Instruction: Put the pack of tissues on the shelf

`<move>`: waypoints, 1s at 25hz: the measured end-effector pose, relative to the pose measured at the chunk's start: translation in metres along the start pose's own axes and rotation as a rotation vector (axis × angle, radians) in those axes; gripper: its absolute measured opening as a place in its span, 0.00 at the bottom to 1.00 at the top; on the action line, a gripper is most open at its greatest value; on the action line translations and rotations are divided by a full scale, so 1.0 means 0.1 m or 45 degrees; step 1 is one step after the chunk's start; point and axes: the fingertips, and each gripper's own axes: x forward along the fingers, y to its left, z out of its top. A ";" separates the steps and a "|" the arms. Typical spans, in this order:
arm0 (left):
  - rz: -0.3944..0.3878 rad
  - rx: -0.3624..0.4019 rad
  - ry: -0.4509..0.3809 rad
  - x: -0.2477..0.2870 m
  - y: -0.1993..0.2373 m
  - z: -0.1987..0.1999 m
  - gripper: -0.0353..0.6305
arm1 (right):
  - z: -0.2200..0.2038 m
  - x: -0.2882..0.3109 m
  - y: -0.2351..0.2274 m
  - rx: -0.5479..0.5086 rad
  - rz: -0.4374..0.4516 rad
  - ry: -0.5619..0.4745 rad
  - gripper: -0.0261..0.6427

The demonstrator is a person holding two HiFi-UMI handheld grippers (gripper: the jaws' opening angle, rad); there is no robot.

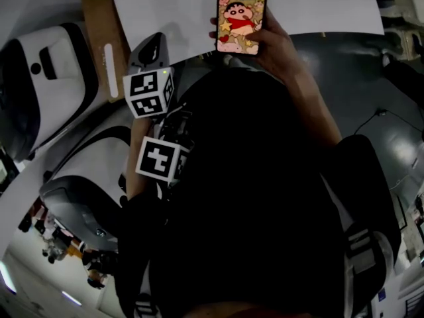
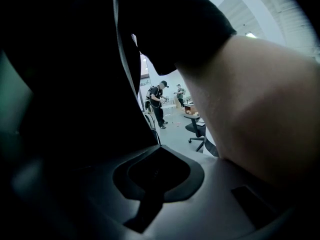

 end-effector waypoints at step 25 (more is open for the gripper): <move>-0.070 0.036 0.021 0.08 -0.14 0.00 0.07 | -0.01 -0.05 -0.03 0.032 -0.036 -0.023 0.07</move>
